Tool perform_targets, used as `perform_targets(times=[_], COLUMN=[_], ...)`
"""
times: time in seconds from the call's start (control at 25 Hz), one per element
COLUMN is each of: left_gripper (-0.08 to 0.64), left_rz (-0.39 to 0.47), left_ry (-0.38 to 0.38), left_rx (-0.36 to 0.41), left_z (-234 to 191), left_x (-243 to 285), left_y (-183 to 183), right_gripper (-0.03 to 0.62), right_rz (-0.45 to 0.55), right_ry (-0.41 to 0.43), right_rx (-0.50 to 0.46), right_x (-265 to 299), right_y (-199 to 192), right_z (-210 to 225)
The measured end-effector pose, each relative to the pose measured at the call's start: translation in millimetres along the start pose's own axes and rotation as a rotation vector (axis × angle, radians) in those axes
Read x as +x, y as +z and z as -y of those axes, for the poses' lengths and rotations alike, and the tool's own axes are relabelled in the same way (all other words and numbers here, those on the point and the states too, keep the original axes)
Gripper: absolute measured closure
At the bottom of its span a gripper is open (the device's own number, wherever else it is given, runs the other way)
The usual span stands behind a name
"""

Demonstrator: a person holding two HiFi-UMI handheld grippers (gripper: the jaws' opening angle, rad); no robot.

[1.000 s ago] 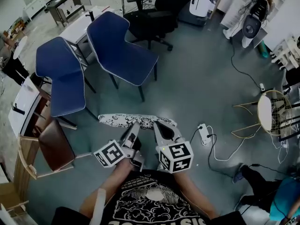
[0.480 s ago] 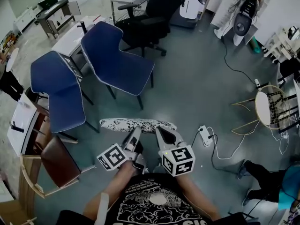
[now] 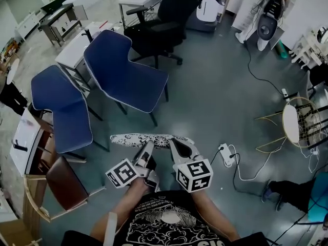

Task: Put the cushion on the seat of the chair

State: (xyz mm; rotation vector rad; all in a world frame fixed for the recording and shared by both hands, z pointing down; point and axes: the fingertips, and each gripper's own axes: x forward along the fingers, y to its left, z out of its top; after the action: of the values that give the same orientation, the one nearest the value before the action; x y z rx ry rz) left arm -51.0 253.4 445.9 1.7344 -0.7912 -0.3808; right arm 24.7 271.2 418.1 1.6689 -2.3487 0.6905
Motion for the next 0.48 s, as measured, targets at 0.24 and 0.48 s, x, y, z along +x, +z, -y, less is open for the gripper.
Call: perform_targets(times=[0.24,0.48], left_gripper=[0.543,0.543], left_rz=[0.038,0.09], left_ry=[0.041,0.077], left_rx=[0.011,-0.001], left_z=[-3,3], left_x=[47,90], left_y=[19,24], right_gripper=[0.597,0.595], right_rz=[-0.007,-0.023], right_ry=[0.066,0.13], right_rx=[-0.006,-0.008], right_x=[36,56], right_y=[27,48], right_z=[36,74])
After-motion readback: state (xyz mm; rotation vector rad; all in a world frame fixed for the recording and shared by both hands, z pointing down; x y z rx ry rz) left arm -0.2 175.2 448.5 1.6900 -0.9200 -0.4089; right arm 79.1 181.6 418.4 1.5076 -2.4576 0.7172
